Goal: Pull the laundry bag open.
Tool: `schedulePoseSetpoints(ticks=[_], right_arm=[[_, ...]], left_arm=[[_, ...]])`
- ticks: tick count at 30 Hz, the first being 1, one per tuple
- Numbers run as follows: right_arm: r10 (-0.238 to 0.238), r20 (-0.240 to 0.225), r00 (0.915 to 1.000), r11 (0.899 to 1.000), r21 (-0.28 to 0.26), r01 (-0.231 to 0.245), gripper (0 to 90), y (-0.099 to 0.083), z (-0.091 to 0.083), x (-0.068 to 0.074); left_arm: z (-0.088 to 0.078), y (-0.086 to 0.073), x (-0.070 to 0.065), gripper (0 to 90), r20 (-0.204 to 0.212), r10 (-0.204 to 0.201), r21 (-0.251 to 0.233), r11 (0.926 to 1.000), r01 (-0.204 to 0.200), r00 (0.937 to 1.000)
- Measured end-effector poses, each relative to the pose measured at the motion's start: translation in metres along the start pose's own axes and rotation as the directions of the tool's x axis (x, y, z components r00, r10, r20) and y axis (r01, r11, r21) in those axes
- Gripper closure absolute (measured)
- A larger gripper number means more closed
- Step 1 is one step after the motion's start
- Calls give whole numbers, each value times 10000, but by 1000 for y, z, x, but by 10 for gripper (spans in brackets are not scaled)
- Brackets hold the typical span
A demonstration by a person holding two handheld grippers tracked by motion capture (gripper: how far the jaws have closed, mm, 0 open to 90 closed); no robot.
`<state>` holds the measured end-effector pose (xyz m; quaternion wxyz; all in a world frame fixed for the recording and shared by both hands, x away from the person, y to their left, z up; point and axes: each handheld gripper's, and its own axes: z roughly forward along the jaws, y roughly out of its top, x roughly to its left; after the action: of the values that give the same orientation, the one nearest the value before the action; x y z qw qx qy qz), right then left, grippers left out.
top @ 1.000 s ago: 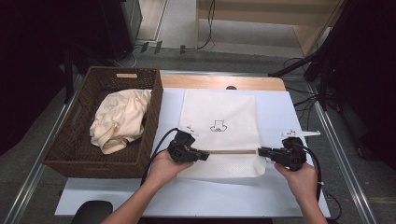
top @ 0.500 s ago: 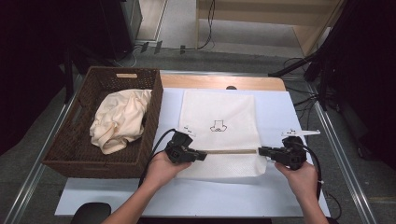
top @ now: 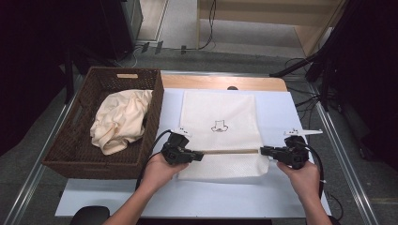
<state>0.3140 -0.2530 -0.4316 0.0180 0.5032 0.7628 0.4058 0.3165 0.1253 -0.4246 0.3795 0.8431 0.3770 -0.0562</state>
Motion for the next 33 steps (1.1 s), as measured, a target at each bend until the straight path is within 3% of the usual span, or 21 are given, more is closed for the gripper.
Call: schedulePoseSetpoints(ticks=[17,23,33], right_arm=[[-13,-99,9999,10000,-5,13,833,3,-2,-5],[-153,-46,9999,9998,122,153,834,3,0,-5],[-137,10,9999,9998,157,137,833,3,-1,-10]], left_arm=[[-14,-9,3,874,-375,-210,-183,9996,204,9991],[-15,-11,0,874,-810,-33,-176,9998,19,9967],[-12,-15,1,874,-1089,-300,-402,9989,257,9936]])
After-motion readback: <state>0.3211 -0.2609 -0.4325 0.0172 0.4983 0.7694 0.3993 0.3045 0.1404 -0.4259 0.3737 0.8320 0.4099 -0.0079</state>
